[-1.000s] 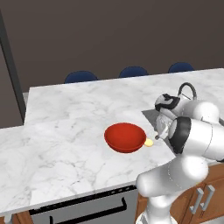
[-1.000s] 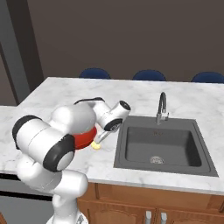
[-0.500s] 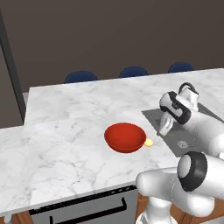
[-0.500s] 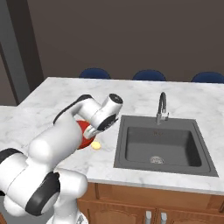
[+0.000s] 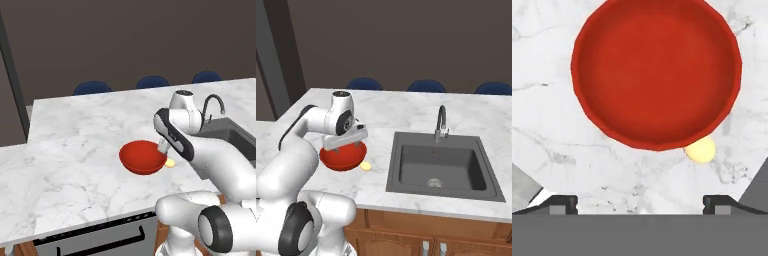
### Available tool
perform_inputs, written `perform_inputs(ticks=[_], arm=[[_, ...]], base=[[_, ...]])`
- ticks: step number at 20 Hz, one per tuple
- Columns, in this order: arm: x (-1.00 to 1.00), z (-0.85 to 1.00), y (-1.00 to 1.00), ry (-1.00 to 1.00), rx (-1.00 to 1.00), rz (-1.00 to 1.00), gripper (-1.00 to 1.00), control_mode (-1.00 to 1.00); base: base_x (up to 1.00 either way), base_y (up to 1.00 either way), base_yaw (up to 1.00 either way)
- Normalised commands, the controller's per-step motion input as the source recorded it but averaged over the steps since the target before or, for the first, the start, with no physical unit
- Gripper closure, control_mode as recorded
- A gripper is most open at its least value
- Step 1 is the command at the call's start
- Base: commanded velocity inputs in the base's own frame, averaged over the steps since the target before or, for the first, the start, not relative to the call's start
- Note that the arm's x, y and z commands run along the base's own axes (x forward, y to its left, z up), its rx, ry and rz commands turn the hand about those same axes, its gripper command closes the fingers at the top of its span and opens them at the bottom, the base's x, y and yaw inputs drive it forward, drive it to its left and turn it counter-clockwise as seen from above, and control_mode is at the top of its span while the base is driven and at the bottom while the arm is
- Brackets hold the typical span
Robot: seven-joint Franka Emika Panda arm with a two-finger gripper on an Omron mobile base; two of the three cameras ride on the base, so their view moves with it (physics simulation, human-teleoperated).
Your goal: Gather the eggs and milk located in the vicinity of the sink area and place them right next to the bowl.
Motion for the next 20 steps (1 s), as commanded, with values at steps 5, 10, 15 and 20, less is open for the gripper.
perform_inputs(ticks=[5,10,15,20], arm=[[-0.16,0.51,0.28,0.27,-0.10,-0.43,-1.00,-1.00],[-0.28,0.16,0.06,0.05,0.00,-0.48,-1.00,-1.00],[-0.40,-0.01,0.01,-0.27,0.00,-0.31,-1.00,-1.00],[-0.66,0.01,0.01,-0.39,0.00,-0.24,-1.00,-1.00]], base=[[0.00,0.00,0.00],[0.00,0.00,0.00],[0.00,0.00,0.00],[0.00,0.00,0.00]])
